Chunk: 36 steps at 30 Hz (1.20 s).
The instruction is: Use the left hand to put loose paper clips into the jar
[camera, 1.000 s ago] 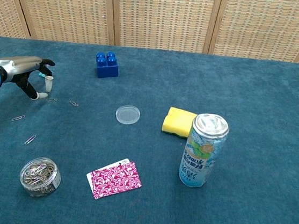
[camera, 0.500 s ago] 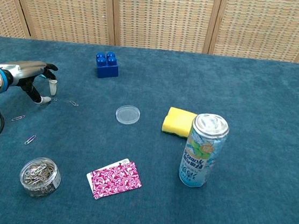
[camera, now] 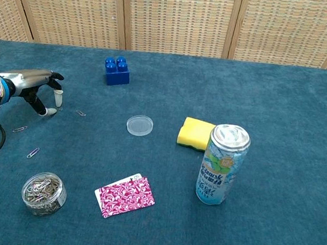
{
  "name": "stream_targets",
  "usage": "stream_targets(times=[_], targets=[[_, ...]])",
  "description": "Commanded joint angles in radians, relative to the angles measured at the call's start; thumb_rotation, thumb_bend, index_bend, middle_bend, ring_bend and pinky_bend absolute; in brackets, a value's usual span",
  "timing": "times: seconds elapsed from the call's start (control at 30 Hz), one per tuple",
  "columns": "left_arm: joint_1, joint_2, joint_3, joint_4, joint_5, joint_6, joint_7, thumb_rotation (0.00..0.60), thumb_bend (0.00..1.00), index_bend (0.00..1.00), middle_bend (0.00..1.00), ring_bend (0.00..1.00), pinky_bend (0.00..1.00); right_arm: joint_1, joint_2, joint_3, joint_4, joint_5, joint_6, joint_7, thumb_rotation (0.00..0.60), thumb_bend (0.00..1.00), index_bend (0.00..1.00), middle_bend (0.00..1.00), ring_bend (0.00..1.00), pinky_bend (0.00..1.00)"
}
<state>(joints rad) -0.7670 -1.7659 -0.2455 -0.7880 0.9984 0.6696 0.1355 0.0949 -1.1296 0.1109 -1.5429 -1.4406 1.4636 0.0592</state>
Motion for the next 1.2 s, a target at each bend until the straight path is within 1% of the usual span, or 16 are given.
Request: stream_targets(times=[0.03, 0.1, 0.27, 0.37, 0.63, 0.8, 0.97, 1.03, 1.1, 1.2], targets=[[0.0, -0.003, 0.001, 0.005, -0.001, -0.002, 0.001, 0.6, 0.38, 0.5, 0.0, 0.0, 0.0, 0.0, 0.0, 0.0, 0.0, 0.0, -0.001, 0.001, 0.6, 0.0, 0.06, 0.0, 0.0, 0.0], [0.0, -0.006, 0.001, 0.007, -0.002, -0.003, 0.0, 0.6, 0.38, 0.52, 0.0, 0.0, 0.0, 0.0, 0.0, 0.0, 0.001, 0.0, -0.001, 0.001, 0.6, 0.0, 0.06, 0.0, 0.0, 0.0], [-0.001, -0.018, 0.003, 0.021, -0.001, -0.007, -0.002, 0.6, 0.39, 0.61, 0.0, 0.0, 0.0, 0.001, 0.0, 0.001, 0.0, 0.003, -0.003, 0.002, 0.6, 0.0, 0.06, 0.0, 0.0, 0.0], [-0.001, -0.023, 0.002, 0.027, -0.001, -0.005, -0.001, 0.6, 0.39, 0.64, 0.0, 0.0, 0.0, 0.001, 0.001, 0.001, 0.001, 0.003, -0.003, 0.005, 0.6, 0.0, 0.06, 0.0, 0.0, 0.0], [0.001, -0.021, 0.0, 0.016, 0.0, 0.006, 0.007, 0.6, 0.41, 0.66, 0.0, 0.0, 0.0, 0.0, 0.003, 0.001, 0.0, 0.001, -0.001, 0.008, 0.6, 0.0, 0.06, 0.0, 0.0, 0.0], [0.005, 0.0, -0.005, -0.02, 0.02, 0.035, -0.007, 0.6, 0.42, 0.68, 0.0, 0.0, 0.0, -0.001, 0.003, 0.0, 0.0, 0.0, 0.001, 0.009, 0.6, 0.0, 0.06, 0.0, 0.0, 0.0], [0.015, 0.048, -0.004, -0.097, 0.064, 0.086, -0.027, 0.6, 0.42, 0.69, 0.0, 0.0, 0.0, -0.001, 0.004, 0.0, -0.001, -0.001, 0.001, 0.01, 0.6, 0.0, 0.06, 0.0, 0.0, 0.0], [0.022, 0.081, 0.001, -0.149, 0.094, 0.115, -0.033, 0.6, 0.42, 0.69, 0.0, 0.0, 0.0, -0.001, 0.004, 0.0, -0.002, -0.002, 0.002, 0.01, 0.6, 0.0, 0.06, 0.0, 0.0, 0.0], [0.039, 0.137, 0.018, -0.244, 0.142, 0.156, -0.039, 0.6, 0.42, 0.69, 0.0, 0.0, 0.0, -0.002, 0.005, 0.0, -0.004, -0.004, 0.004, 0.01, 0.6, 0.0, 0.06, 0.0, 0.0, 0.0], [0.08, 0.228, 0.073, -0.414, 0.248, 0.236, -0.043, 0.6, 0.43, 0.69, 0.0, 0.0, 0.0, -0.004, 0.006, -0.001, -0.007, -0.007, 0.009, 0.01, 0.6, 0.0, 0.06, 0.0, 0.0, 0.0]])
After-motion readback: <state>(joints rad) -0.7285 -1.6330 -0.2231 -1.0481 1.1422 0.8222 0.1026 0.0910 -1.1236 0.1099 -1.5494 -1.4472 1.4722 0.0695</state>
